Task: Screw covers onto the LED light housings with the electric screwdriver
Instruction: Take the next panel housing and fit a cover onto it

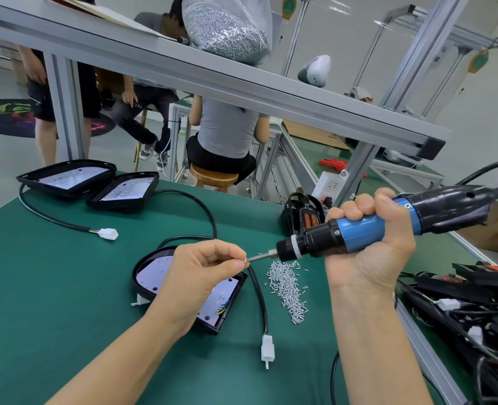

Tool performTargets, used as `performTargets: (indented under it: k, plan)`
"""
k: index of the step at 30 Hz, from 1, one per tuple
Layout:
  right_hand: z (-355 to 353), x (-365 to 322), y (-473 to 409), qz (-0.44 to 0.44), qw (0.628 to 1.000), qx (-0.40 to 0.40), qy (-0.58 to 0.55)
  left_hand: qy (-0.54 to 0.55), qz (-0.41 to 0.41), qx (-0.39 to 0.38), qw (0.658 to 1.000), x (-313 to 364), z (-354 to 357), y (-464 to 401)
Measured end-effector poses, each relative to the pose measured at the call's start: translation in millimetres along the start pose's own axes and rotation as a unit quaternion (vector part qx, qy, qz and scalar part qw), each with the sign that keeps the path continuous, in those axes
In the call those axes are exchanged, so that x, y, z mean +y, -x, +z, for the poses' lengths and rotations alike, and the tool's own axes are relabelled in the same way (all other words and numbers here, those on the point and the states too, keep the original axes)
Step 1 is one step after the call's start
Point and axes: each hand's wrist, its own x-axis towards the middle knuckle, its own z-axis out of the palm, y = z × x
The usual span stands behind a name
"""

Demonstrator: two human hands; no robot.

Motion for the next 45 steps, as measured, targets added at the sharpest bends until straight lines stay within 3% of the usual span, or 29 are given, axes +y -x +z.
performTargets:
  k: [4, 14, 25, 40, 42, 45]
  plan:
    - [1, 5, 2, -0.011, 1.000, 0.001, 0.005, -0.038, 0.027, 0.025, 0.999, 0, 1, -1]
    - [6, 31, 3, -0.003, 1.000, 0.009, 0.004, -0.054, 0.008, 0.042, 0.998, -2, -19, -4]
    - [5, 38, 0, 0.020, 1.000, -0.013, 0.000, -0.064, 0.017, -0.007, 0.998, 1, -33, -7]
    - [6, 47, 0, 0.016, 1.000, 0.002, 0.001, -0.040, 0.013, -0.017, 0.999, -3, -40, -5]
    - [4, 48, -2, 0.014, 1.000, 0.002, 0.004, -0.082, 0.036, 0.031, 0.996, -2, -53, -7]
    - [2, 52, -7, 0.010, 1.000, -0.002, 0.015, -0.220, -0.004, 0.222, 0.950, -9, -85, -12]
